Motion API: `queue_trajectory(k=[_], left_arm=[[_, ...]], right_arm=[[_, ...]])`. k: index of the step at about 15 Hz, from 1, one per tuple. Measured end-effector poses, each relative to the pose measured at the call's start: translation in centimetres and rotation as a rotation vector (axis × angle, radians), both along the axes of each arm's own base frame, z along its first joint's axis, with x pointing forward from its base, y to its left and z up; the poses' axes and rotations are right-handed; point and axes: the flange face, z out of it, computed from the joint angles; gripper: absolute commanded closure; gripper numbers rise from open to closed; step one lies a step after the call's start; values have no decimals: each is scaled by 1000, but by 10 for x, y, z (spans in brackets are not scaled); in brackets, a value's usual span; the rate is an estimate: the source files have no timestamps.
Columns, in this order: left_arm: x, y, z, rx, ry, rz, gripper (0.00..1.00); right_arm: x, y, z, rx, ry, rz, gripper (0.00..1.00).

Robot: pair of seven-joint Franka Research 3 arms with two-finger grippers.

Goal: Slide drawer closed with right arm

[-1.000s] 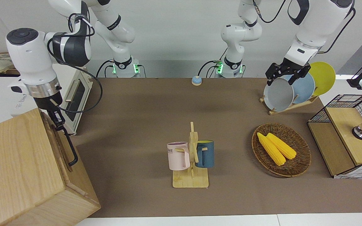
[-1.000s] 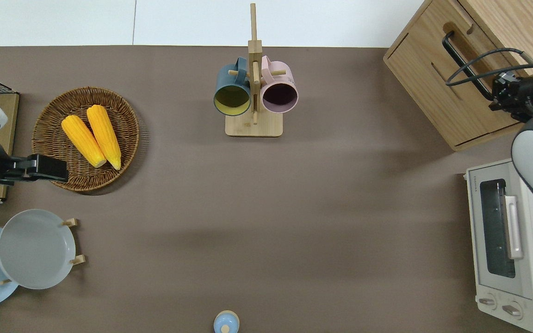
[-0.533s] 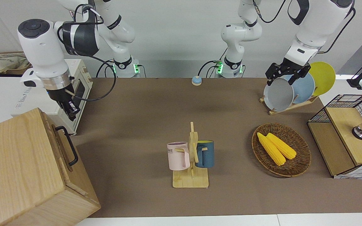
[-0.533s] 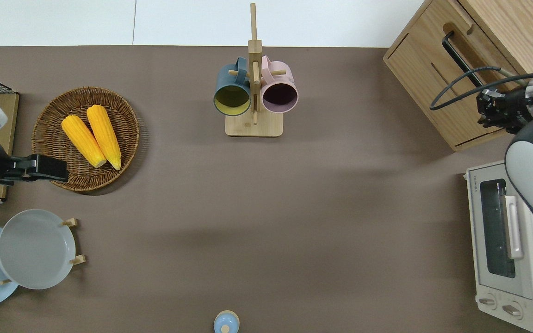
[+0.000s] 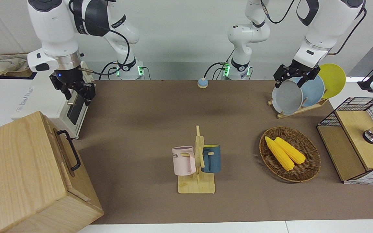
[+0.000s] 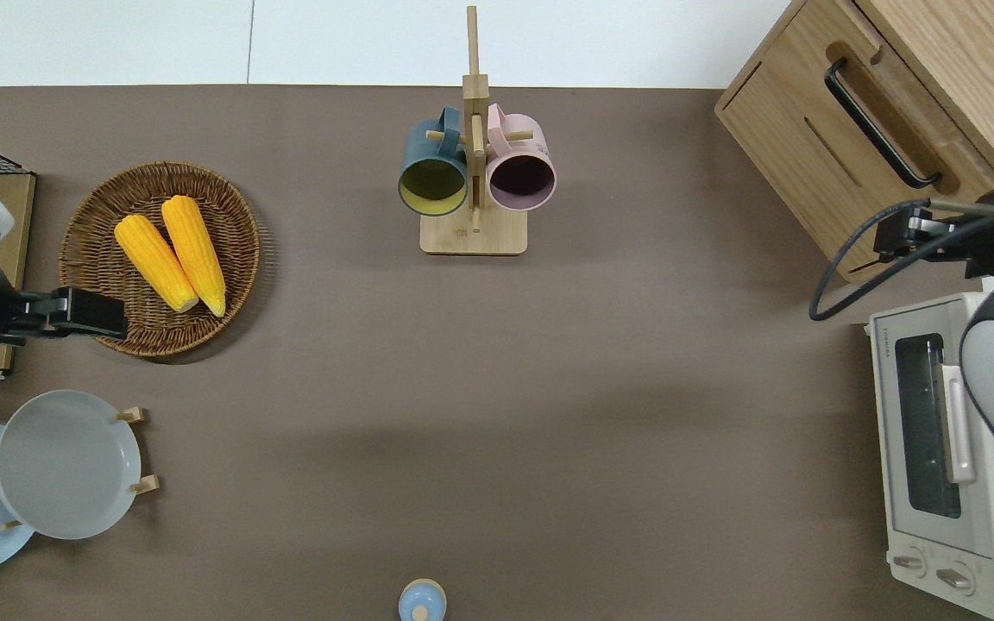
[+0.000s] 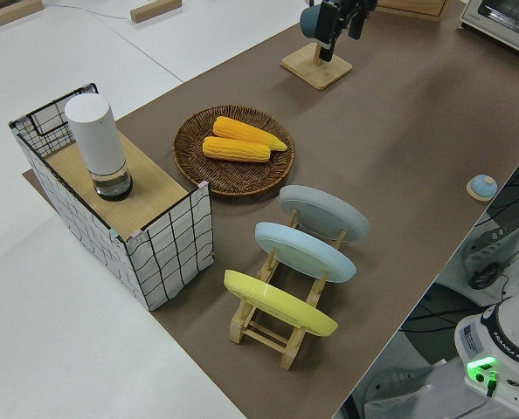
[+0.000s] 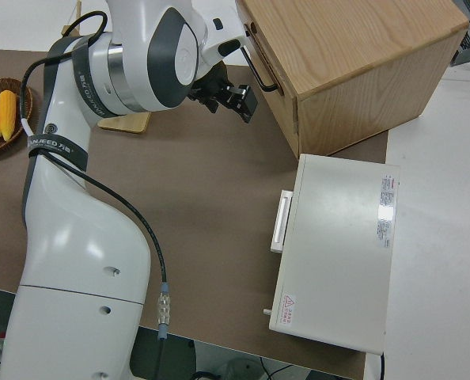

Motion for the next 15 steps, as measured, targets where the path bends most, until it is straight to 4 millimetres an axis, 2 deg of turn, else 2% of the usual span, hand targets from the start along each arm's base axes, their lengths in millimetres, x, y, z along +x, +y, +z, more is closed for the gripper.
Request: queue_trajectory(k=[3, 6, 10, 15], left_arm=[[0, 0, 0, 0, 0, 0, 2], [0, 0, 0, 0, 0, 0, 2], [0, 0, 0, 0, 0, 0, 5], [0, 0, 0, 0, 0, 0, 2]], right_arm=[[-12, 3, 10, -1, 45, 143, 11], [-23, -1, 23, 47, 43, 206, 11], [-40, 2, 35, 127, 23, 213, 11], [-51, 4, 34, 176, 23, 202, 11]])
